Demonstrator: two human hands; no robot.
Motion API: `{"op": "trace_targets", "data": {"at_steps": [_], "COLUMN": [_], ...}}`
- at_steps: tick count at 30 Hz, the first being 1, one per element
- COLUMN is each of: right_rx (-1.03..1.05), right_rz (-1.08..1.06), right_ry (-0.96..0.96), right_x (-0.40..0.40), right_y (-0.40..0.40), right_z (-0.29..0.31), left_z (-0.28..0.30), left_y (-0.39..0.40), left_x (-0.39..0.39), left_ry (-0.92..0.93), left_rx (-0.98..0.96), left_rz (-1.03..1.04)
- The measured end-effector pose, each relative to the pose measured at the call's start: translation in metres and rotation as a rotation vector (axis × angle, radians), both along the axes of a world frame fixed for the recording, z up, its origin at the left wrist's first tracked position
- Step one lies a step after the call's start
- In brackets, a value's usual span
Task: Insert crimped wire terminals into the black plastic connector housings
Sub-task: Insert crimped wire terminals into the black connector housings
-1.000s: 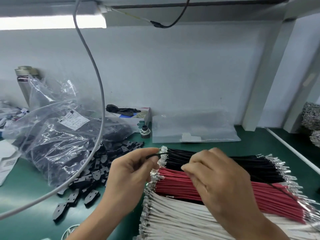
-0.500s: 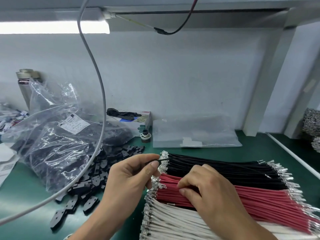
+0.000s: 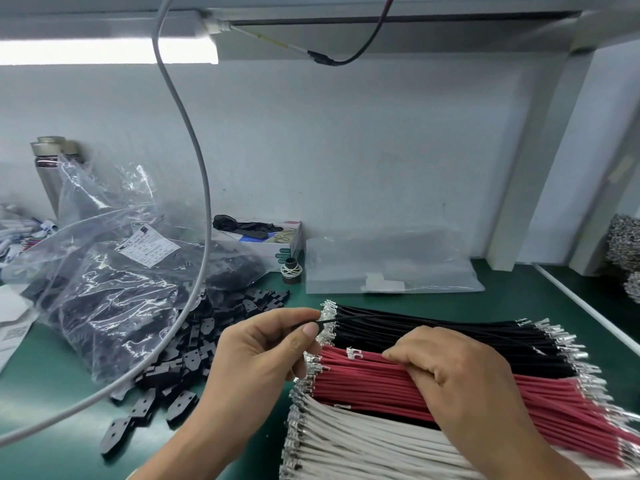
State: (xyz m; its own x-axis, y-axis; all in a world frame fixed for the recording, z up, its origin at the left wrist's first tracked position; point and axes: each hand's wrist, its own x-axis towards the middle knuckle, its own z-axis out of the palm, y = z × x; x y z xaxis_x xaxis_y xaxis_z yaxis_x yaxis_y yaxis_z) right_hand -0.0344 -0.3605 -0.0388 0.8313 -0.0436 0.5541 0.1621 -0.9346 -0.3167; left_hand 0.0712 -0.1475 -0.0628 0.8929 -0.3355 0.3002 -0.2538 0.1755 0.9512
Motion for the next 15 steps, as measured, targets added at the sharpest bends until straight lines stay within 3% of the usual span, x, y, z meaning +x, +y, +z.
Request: {"op": "trace_targets", "data": {"at_steps": [15], "right_rx": [0.09], "right_rz": [-0.009], "right_ry": [-0.158], "right_x": [0.0003], "right_y": [-0.0021], "right_z": [-0.006], "left_z": [0.0035], "left_y": [-0.0012], "left_x": [-0.0051], "left_ry": [0.017], "left_rx": [0.015], "left_rz": [-0.036]}}
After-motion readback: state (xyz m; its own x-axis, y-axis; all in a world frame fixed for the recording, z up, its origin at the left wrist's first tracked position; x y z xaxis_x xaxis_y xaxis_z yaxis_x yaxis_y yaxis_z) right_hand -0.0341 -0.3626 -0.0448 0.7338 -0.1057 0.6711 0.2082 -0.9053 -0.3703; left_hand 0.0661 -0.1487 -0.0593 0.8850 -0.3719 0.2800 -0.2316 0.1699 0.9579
